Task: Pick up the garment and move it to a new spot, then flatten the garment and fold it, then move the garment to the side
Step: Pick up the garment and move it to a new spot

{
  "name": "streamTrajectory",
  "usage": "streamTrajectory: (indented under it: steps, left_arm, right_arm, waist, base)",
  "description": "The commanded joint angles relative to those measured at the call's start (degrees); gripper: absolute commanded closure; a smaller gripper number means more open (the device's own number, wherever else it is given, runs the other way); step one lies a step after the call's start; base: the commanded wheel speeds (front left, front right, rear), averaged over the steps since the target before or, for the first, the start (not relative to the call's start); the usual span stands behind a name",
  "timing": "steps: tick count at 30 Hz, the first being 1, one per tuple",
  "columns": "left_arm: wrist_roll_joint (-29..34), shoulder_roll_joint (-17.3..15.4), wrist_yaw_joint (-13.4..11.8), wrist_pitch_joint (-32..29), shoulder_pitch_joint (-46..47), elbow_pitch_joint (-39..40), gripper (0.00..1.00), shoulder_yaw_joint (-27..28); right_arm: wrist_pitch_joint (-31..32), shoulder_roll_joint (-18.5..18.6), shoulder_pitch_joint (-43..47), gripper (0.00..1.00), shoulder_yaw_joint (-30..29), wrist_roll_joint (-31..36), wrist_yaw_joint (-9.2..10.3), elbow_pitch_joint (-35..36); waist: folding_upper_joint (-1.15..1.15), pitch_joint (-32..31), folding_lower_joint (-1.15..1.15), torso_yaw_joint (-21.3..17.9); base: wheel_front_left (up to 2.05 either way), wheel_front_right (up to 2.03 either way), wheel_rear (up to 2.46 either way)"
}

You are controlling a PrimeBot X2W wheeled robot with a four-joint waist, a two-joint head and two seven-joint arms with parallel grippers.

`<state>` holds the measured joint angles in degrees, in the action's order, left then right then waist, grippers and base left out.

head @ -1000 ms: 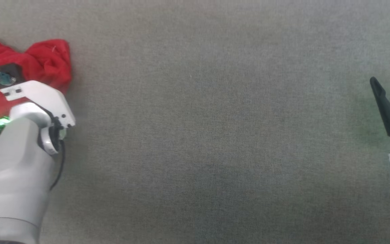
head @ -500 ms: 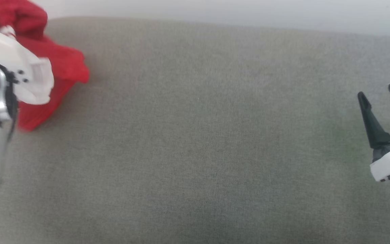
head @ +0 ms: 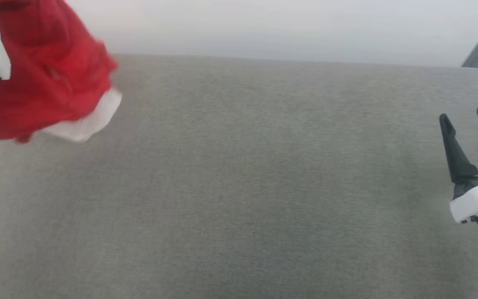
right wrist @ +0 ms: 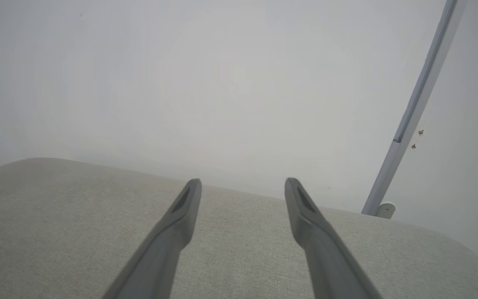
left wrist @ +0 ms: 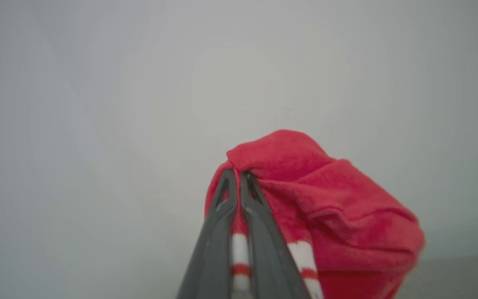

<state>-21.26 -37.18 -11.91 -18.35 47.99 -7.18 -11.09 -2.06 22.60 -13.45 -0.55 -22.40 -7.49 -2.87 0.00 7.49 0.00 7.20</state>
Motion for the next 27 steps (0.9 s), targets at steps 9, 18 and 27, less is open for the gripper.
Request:
streamTrajectory:
  steps: [9, 18, 27]
  left_arm:
    - [2.2, 1.3, -2.6, -9.1, -3.1, 11.8, 1.0, -4.9]
    - [3.2, 5.1, -4.2, -14.9, -5.6, 16.2, 1.0, -11.1]
    - [1.4, 13.0, -4.5, -16.4, -11.8, 11.0, 1.0, -19.5]
  right_arm:
    - [-1.0, 0.1, -0.7, 0.0, -4.6, 0.8, 0.0, 0.0]
    - [-2.2, -0.4, -0.8, 0.0, -7.3, 1.0, 0.0, -0.6]
    - [-4.1, -2.4, -0.1, 0.0, -6.2, 0.1, 0.0, -3.8]
  waist:
    - [0.0, 0.3, 0.0, -7.0]
    - [0.0, 2.3, 0.0, -13.3]
    - [0.0, 4.0, 0.0, -17.8]
  base:
    - [0.0, 0.0, 0.0]
    - [0.0, 0.0, 0.0]
    - [0.0, 0.0, 0.0]
